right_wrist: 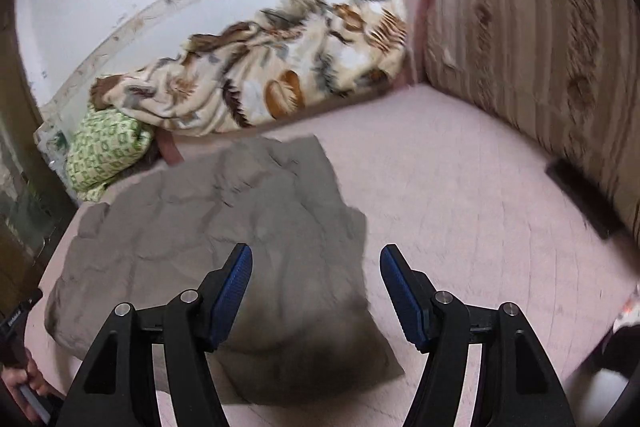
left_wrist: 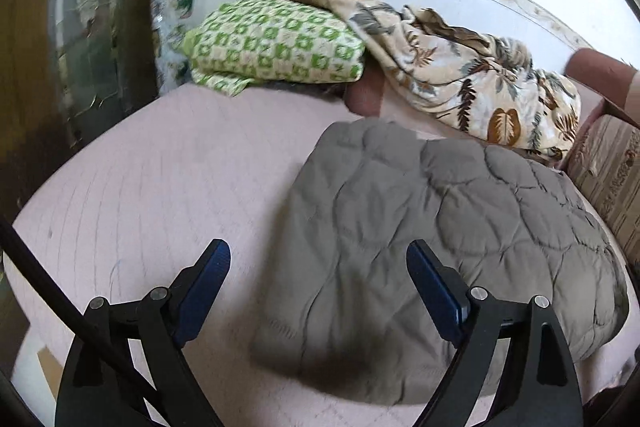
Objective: Fold large clothes
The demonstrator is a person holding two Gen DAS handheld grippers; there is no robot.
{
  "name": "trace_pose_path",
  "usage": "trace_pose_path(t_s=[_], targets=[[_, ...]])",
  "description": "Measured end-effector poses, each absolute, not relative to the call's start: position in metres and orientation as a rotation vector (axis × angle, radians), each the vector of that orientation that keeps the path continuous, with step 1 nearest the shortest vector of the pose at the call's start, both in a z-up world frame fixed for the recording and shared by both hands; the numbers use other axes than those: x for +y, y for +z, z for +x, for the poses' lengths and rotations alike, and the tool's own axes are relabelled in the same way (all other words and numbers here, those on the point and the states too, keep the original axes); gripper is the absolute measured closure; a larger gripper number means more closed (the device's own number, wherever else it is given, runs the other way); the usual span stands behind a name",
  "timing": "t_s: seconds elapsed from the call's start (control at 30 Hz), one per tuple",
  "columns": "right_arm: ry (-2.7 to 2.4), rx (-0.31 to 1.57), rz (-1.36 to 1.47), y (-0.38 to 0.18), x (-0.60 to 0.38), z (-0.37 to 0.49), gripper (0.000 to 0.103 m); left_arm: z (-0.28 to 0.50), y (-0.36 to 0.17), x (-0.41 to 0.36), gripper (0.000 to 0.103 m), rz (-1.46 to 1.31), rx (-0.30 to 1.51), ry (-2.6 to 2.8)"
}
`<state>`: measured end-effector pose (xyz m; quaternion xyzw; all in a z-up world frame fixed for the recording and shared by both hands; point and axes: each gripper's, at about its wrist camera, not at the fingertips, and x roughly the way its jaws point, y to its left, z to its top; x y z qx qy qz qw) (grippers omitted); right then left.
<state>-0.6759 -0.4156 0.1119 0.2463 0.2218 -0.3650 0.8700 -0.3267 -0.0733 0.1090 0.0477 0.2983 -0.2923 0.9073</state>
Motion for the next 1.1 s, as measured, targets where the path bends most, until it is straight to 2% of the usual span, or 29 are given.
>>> trace_pose_path(t_s=[0.27, 0.47, 0.73, 0.87, 0.93, 1.0, 1.1], targets=[[-0.676, 0.470, 0.445, 0.135, -0.421, -0.606, 0.033, -0.288, 0.129, -0.134, 0.013, 0.145, 0.655, -0.637], [-0.677, 0.494, 0.441, 0.134, -0.456, -0.551, 0.032, -0.243, 0.124, -0.192, 0.013, 0.199, 0.731, -0.630], [-0.766, 0.619, 0.468, 0.087, -0.516, -0.510, 0.032, -0.185, 0.068, -0.224, 0.013, 0.226, 0.921, -0.589], [-0.750, 0.706, 0.611, 0.036, -0.550, -0.504, 0.032, -0.171, 0.042, -0.221, 0.003, 0.167, 0.980, -0.600], [-0.739, 0.737, 0.663, 0.019, -0.560, -0.503, 0.030, -0.163, 0.029, -0.217, 0.001, 0.110, 1.024, -0.620], [-0.742, 0.743, 0.678, 0.013, -0.562, -0.503, 0.025, -0.160, 0.024, -0.214, 0.000, 0.079, 1.046, -0.615], [-0.746, 0.745, 0.695, 0.010, -0.562, -0.505, 0.024, -0.166, 0.034, -0.212, 0.001, 0.097, 1.011, -0.593]])
